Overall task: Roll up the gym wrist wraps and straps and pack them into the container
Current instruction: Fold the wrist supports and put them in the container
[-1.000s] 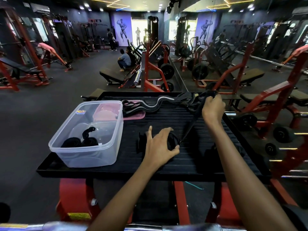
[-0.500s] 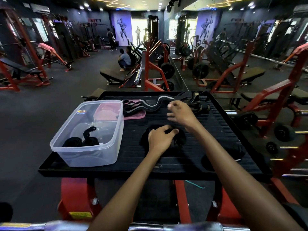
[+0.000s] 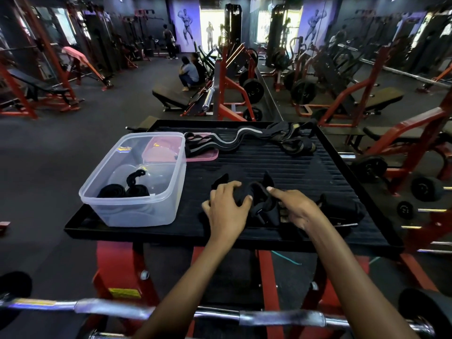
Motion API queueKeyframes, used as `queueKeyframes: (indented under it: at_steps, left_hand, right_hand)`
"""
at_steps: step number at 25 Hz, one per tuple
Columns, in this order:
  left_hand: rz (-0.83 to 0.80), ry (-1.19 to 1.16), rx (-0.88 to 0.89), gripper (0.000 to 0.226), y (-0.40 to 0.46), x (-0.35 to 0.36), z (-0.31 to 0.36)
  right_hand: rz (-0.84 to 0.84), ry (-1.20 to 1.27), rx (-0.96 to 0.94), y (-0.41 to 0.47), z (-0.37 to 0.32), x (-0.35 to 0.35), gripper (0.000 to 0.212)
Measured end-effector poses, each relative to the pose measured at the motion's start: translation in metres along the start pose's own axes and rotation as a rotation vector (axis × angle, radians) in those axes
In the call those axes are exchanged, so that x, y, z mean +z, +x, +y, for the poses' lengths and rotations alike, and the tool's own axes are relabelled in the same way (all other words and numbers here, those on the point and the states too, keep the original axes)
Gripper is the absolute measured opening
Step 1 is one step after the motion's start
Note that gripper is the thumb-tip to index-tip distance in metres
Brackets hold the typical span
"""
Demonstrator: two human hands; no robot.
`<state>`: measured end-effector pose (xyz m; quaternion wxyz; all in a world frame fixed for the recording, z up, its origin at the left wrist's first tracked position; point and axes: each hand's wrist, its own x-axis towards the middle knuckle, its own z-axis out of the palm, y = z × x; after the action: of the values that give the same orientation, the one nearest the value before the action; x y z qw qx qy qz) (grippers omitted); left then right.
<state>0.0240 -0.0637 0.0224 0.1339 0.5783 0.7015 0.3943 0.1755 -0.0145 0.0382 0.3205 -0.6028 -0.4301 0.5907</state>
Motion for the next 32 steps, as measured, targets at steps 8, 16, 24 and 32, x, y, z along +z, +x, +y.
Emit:
queueKeyframes:
  at_steps: [8,16,24,32]
  left_hand:
    - [-0.347,-0.253,-0.040,0.036,-0.011,-0.007,0.005]
    - [-0.375,-0.387,-0.016,0.040,-0.005,-0.001,-0.003]
    - [0.107,0.360,0.482,0.067,0.039,-0.030,-0.003]
    - [0.005,0.360,0.289,0.025,0.056,-0.027,-0.005]
  right_hand:
    - [0.407,0.161,-0.561,0.014,-0.002,0.012,0.025]
    - [-0.085,-0.109,-0.574,0.013,-0.030,0.031,0.028]
    - [-0.281,-0.566,-0.589,0.017,-0.032,0.026,0.049]
    - [0.347,-0.740,-1.025,-0.031,0.028,0.028,0.045]
